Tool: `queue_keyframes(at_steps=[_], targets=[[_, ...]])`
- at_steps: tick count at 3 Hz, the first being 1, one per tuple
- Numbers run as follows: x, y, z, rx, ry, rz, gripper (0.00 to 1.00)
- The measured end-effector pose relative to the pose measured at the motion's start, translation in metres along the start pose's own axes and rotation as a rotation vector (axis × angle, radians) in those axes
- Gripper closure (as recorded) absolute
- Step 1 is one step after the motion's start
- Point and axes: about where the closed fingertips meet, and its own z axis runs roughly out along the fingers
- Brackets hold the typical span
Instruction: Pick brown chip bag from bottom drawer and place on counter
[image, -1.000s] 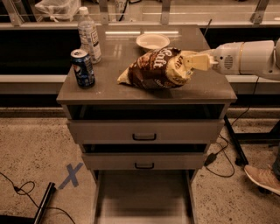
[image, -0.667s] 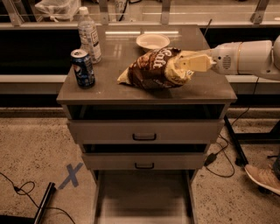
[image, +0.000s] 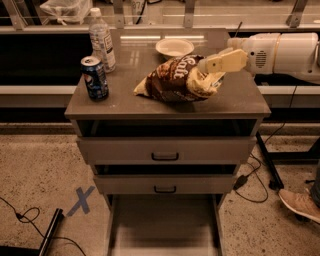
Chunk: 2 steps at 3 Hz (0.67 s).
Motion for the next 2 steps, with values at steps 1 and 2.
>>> queue_keyframes(at_steps=[1,2], targets=[[-0.0385,0.0138,-0.0004,-0.044,-0.067,-0.068,0.0],[-0.0411,0.013,-0.002,-0.042,-0.071,-0.072,0.0]])
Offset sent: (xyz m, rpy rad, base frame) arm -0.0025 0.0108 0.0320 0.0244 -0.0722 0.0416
